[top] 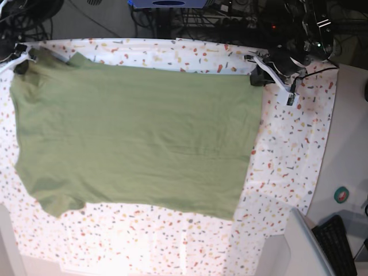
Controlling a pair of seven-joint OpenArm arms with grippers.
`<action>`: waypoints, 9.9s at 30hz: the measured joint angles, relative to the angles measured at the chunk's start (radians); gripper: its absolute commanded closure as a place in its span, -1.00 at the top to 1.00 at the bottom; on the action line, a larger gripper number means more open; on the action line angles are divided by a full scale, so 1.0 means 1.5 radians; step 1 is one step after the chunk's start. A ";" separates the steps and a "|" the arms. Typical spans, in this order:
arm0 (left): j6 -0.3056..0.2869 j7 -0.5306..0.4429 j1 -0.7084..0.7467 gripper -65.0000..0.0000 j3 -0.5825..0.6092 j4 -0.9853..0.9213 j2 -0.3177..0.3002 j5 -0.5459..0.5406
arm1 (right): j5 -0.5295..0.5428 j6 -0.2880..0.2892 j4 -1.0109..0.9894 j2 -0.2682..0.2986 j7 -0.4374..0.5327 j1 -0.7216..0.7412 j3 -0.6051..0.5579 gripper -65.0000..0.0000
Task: Layout the t-shirt on the table in an organized manner, then fold the t-shirt properly
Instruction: 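Grasp the shirt edge with both grippers and pull it taut, then release and regrasp the shirt edge with both grippers, then drag the shirt with both grippers away from the table edge, then release the shirt and move the right gripper to the sleeve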
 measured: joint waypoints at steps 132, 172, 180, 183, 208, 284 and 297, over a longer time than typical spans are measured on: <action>-0.078 -0.048 -0.211 0.76 -0.124 -0.280 0.040 -0.008 | -0.004 -0.079 -0.390 0.071 0.136 0.272 0.201 0.13; -0.024 -0.100 -0.301 -0.49 -0.106 -0.420 0.061 -0.020 | 0.016 -0.073 -0.532 0.109 0.232 0.307 0.201 0.10; -0.022 -0.090 -0.297 -1.00 -0.105 -0.426 0.057 -0.017 | -0.005 -0.079 -0.534 0.113 0.213 0.303 0.201 -1.00; -0.022 -0.062 -0.273 -1.00 -0.106 -0.388 0.048 -0.016 | -0.004 -0.079 -0.533 0.114 0.208 0.299 0.200 -1.00; -0.022 -0.014 -0.057 -1.00 -0.163 -0.135 0.050 -0.009 | 0.001 -0.072 -0.211 -0.021 0.048 0.133 0.203 -1.00; -0.021 -0.014 -0.085 -1.00 -0.195 -0.090 0.004 -0.003 | 0.001 -0.186 -0.599 0.285 0.398 0.321 -0.281 0.04; -0.022 -0.014 -0.084 -1.00 -0.196 -0.091 0.000 -0.003 | 0.001 -0.185 -0.695 0.270 0.402 0.364 -0.282 0.27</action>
